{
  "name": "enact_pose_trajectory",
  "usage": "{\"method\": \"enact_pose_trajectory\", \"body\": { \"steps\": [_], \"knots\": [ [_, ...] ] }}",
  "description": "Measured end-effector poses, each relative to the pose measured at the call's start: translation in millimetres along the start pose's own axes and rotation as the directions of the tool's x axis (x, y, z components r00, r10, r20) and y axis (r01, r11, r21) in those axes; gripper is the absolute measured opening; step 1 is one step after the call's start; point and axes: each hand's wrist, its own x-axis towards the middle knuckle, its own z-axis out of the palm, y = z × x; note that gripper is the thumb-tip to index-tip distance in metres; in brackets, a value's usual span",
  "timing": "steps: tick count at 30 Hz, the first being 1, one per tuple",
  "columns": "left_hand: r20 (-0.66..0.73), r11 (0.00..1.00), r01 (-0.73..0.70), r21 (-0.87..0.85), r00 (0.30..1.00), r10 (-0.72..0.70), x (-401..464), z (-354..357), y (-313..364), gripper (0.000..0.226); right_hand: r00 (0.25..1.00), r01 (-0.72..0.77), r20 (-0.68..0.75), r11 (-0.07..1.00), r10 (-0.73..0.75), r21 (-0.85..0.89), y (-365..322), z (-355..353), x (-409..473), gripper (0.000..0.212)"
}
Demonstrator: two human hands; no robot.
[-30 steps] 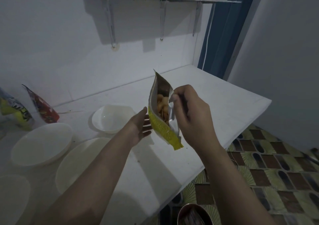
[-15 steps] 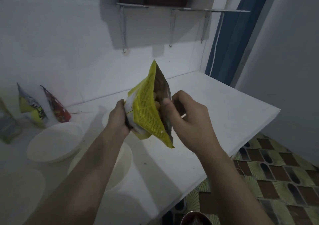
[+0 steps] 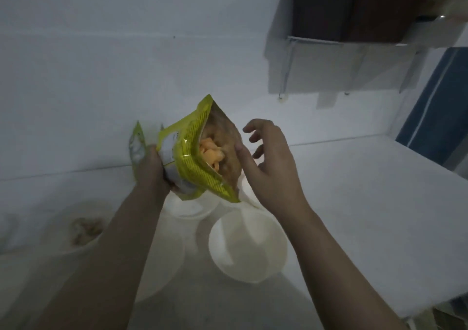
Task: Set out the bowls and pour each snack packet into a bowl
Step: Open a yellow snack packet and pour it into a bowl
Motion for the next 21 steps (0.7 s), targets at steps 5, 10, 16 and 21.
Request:
{"method": "enact_pose_trajectory", "body": {
  "steps": [5,10,16,21],
  "knots": [
    [-0.262,0.994,-0.106,0.014,0.959,0.106,20.3,-58.8,41.1,0.020,0.943,0.080,0.323,0.997,-0.077,0.002,-12.1,61.5,8.0,0.019],
    [-0.298,0.986,-0.159,0.044,0.940,0.164,33.8,-88.6,54.7,0.037,0.980,0.129,0.158,0.991,-0.120,-0.048,-9.5,112.5,5.0,0.003],
    [-0.259,0.978,-0.198,0.070,0.943,0.209,59.3,-105.3,63.4,0.032,0.991,0.070,0.121,0.996,-0.062,-0.058,-13.7,148.6,-6.8,0.006],
    [-0.229,0.954,-0.216,0.210,0.937,0.263,91.5,-113.9,64.4,0.040,0.982,-0.097,0.159,0.995,0.102,-0.038,-7.3,162.1,-4.2,0.020]
  ]
}}
